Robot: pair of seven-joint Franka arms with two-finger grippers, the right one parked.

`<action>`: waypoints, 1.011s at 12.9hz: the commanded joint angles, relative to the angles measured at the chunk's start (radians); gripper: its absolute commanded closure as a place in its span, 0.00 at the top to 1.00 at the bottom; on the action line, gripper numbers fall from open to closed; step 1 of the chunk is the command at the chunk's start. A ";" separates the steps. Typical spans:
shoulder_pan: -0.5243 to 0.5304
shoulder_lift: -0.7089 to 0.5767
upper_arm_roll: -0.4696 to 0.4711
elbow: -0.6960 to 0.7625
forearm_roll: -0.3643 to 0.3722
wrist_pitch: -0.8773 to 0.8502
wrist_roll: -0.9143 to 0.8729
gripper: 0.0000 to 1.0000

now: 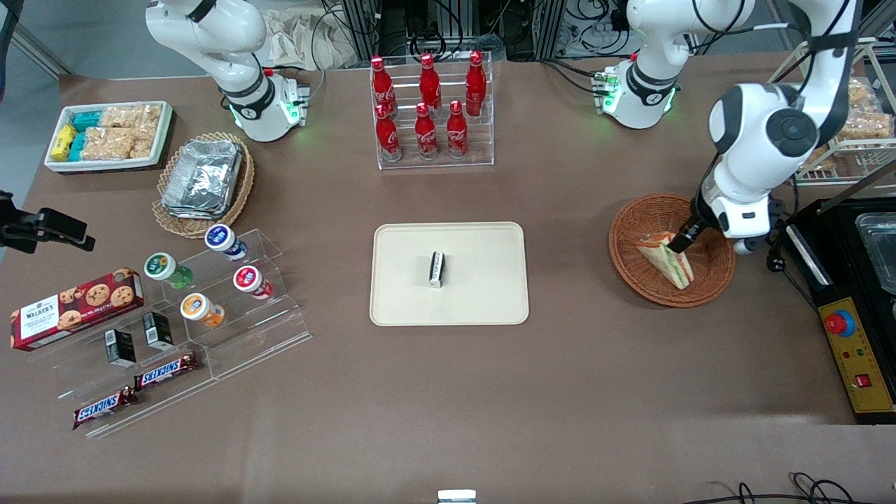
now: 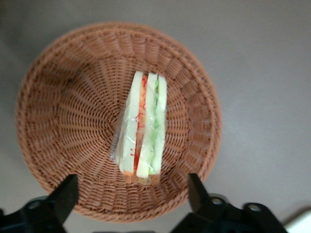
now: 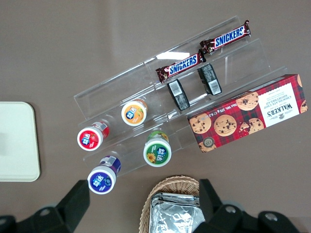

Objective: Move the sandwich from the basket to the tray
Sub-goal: 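Lower the left gripper and close it on the wrapped sandwich, then lift the sandwich up out of the basket with the left gripper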

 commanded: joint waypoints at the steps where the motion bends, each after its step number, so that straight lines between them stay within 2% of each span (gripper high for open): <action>1: -0.009 0.084 -0.002 -0.028 0.010 0.130 -0.074 1.00; 6: -0.007 0.193 0.001 -0.044 0.016 0.251 -0.070 0.99; 7: -0.004 0.211 0.001 -0.044 0.039 0.270 -0.068 0.74; 8: 0.001 0.222 0.001 -0.042 0.060 0.271 -0.068 0.24; 9: 0.004 0.221 0.004 -0.041 0.083 0.271 -0.067 0.00; 12: -0.001 0.172 0.005 -0.030 0.088 0.236 -0.071 0.00; 13: -0.004 0.123 0.004 -0.016 0.091 0.151 -0.062 0.00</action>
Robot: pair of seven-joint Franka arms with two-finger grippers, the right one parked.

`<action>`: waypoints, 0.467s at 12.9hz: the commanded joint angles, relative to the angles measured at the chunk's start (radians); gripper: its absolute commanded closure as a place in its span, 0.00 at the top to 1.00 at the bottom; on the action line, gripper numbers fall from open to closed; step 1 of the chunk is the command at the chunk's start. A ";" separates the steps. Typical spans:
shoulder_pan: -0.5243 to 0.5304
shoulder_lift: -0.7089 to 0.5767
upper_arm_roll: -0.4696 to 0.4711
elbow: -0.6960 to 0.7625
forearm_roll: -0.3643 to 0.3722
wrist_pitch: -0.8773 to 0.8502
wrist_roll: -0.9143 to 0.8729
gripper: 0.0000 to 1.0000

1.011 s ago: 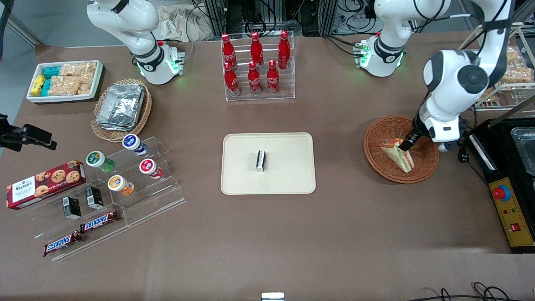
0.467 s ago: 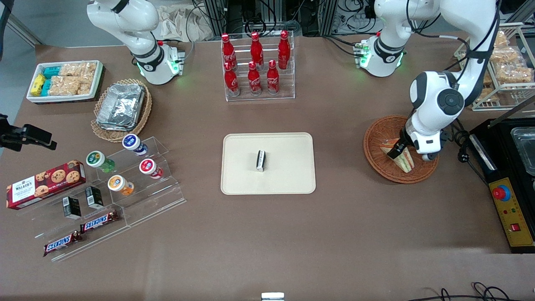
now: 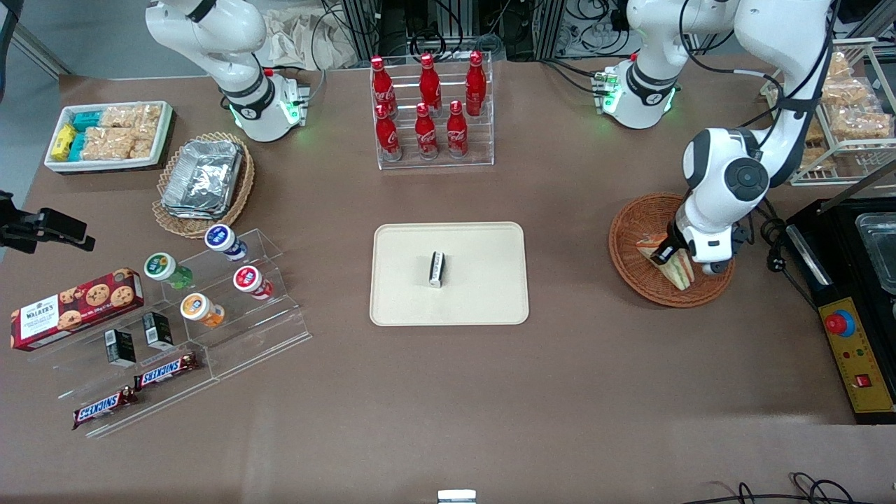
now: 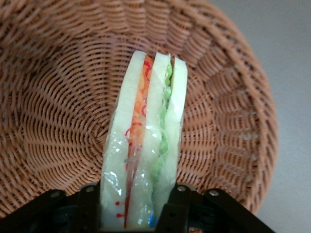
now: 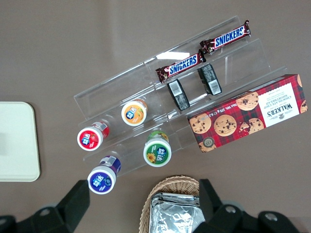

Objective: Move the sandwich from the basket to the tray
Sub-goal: 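Lift the sandwich up out of the basket with the left gripper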

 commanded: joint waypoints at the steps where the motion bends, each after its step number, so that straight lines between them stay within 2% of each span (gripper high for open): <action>1: -0.006 -0.131 -0.005 0.020 0.049 -0.140 -0.047 0.00; 4: -0.011 -0.231 -0.020 0.176 0.047 -0.462 0.094 0.00; 6: -0.011 -0.236 -0.059 0.347 0.032 -0.695 0.139 0.00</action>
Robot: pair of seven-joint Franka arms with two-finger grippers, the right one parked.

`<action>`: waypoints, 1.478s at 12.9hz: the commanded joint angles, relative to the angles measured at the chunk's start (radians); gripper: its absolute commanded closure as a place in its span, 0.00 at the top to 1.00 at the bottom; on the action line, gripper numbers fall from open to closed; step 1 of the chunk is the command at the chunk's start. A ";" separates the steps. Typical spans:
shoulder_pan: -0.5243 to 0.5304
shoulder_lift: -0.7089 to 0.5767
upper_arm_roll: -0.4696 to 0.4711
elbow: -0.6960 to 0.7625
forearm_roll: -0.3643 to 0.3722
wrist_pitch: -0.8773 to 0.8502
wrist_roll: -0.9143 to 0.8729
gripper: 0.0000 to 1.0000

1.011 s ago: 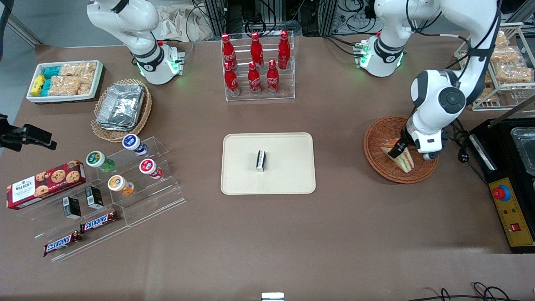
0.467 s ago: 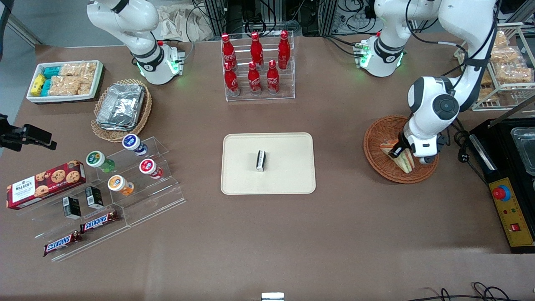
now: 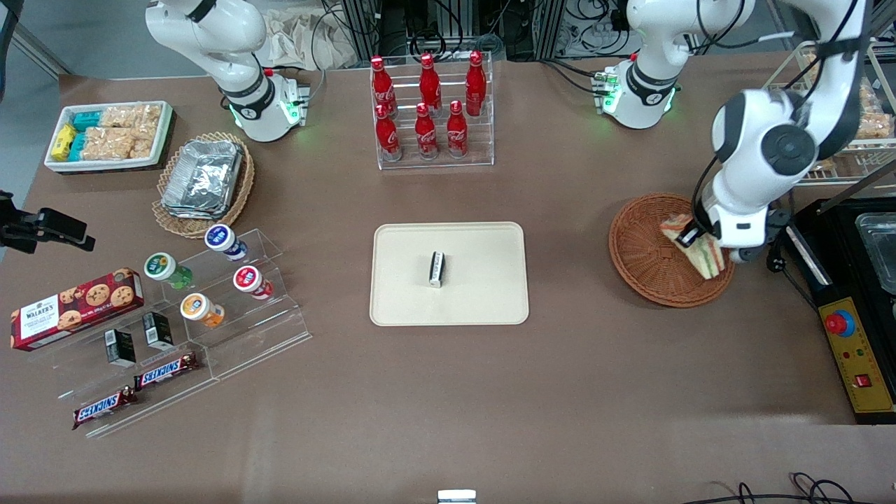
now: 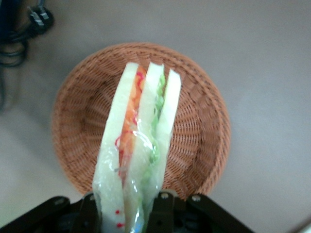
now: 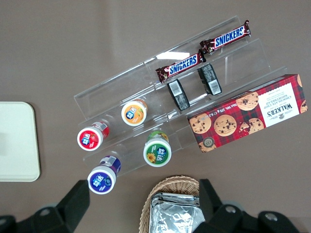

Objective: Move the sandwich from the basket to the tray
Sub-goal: 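Lift the sandwich up out of the basket with the left gripper, then carry the held sandwich over to the beige tray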

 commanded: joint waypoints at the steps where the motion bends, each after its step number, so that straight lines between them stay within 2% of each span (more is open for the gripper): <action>1: -0.004 -0.008 -0.043 0.217 -0.002 -0.267 0.059 0.00; 2: -0.004 -0.008 -0.057 0.289 -0.026 -0.335 0.094 0.00; 4: -0.004 -0.009 -0.100 0.394 -0.128 -0.441 0.187 0.00; 5: -0.004 -0.011 -0.138 0.422 -0.146 -0.471 0.244 0.00; 7: -0.004 -0.011 -0.224 0.433 -0.232 -0.469 0.290 0.00; 10: -0.004 0.038 -0.325 0.401 -0.280 -0.358 0.283 0.00; 13: -0.006 0.135 -0.411 0.330 -0.263 -0.137 0.229 0.00; 15: -0.013 0.217 -0.457 0.281 -0.216 0.025 0.170 0.00; 17: -0.067 0.317 -0.460 0.282 -0.122 0.139 0.061 0.00; 19: -0.111 0.427 -0.459 0.287 0.022 0.256 -0.083 0.00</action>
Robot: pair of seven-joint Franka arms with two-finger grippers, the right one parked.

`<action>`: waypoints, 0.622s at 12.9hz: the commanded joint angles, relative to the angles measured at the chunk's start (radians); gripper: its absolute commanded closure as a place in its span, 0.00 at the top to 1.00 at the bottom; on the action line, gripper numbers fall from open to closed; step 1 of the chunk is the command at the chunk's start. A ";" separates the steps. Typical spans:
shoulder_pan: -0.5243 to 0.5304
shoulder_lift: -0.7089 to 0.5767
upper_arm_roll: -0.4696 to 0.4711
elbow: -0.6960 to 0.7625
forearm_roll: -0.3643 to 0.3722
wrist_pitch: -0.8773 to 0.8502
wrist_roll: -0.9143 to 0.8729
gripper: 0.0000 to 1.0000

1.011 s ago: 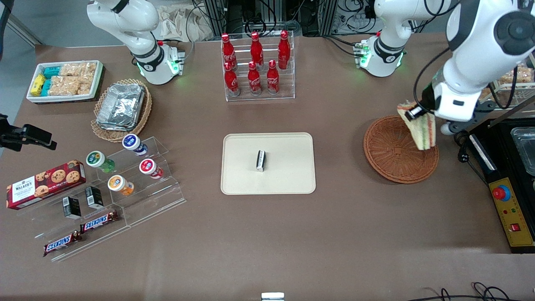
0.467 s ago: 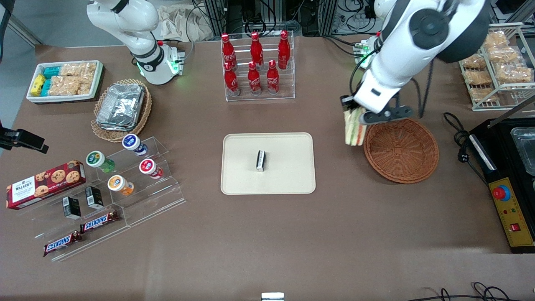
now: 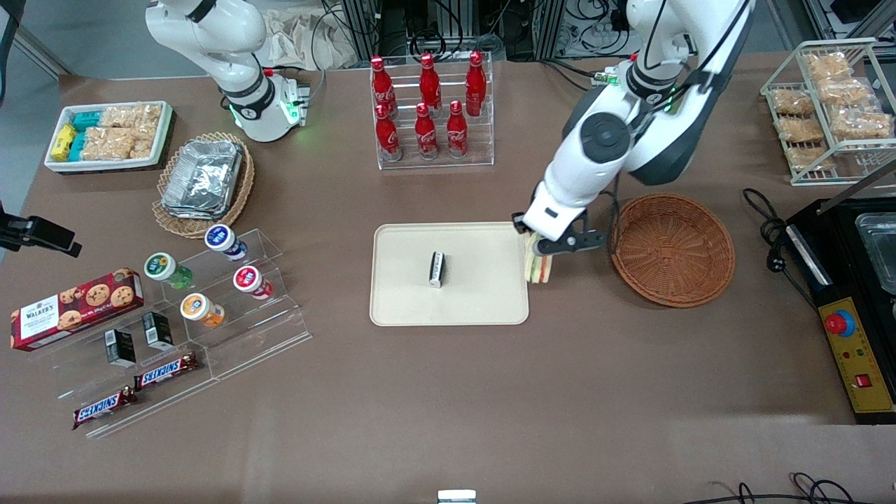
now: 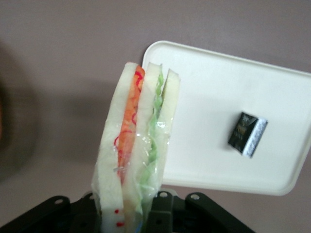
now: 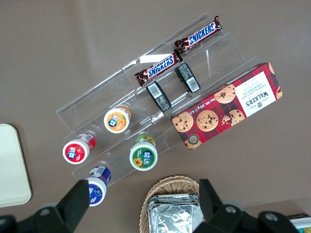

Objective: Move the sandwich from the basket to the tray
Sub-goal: 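Carry the held sandwich over to the beige tray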

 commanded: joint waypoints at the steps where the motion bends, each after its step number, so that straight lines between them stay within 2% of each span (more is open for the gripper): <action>1: -0.052 0.149 0.000 0.033 0.192 0.117 -0.195 0.00; 4: -0.077 0.266 0.000 0.050 0.396 0.169 -0.344 0.00; 8: -0.094 0.337 0.002 0.068 0.443 0.192 -0.365 0.00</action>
